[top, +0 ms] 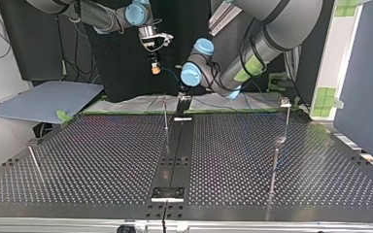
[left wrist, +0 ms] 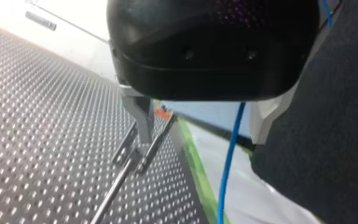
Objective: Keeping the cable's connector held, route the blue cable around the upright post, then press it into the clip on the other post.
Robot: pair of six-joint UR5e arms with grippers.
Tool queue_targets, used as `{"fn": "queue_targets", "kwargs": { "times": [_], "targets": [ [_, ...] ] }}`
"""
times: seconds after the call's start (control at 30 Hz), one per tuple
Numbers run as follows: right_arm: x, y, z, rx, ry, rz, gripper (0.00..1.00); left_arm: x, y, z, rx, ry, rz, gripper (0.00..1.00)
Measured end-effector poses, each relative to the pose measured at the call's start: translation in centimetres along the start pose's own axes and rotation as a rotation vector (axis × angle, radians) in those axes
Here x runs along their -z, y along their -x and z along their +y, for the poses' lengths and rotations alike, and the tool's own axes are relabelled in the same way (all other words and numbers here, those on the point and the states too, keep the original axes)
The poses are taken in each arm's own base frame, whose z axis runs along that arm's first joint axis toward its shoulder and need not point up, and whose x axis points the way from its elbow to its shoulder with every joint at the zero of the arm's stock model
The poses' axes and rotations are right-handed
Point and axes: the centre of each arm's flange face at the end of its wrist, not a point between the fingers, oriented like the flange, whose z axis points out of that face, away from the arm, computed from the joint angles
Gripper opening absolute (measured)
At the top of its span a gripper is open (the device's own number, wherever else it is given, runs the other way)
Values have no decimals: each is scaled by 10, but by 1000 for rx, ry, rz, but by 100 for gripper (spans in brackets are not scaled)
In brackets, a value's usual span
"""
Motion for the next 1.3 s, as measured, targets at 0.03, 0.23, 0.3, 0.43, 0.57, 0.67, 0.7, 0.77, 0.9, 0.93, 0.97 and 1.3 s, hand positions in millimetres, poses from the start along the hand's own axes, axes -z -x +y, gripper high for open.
{"fn": "queue_targets", "kwargs": {
  "times": [0.03,0.23,0.3,0.43,0.57,0.67,0.7,0.77,0.9,0.93,0.97,1.3],
  "targets": [
    [0,0,0,0,-1,0,0,1,-1,-2,-1,-8,2,100],
    [0,0,-1,0,-1,0,0,6,-5,-21,-12,-77,27,100],
    [0,0,0,0,-1,-1,0,8,-7,-27,-15,-99,35,100],
    [1,1,0,1,-1,-5,0,10,-8,-33,-17,-116,40,100],
    [1,1,0,1,-1,-6,0,10,-9,-35,-11,-116,39,100],
    [1,1,0,1,-1,-6,0,10,-8,-34,-10,-99,33,100],
    [1,1,0,1,-1,-7,0,9,-8,-33,-12,-88,30,100],
    [1,1,0,1,0,-6,0,9,-7,-31,-19,-72,25,100],
    [1,1,0,1,0,-7,0,8,-6,-29,-34,-51,12,100],
    [1,1,0,1,0,-8,0,8,-6,-29,-36,-50,10,100],
    [1,1,0,1,1,-8,0,8,-6,-29,-37,-48,9,100],
    [1,2,0,1,1,-8,0,7,-5,-28,-43,-42,4,61]
  ]
}}
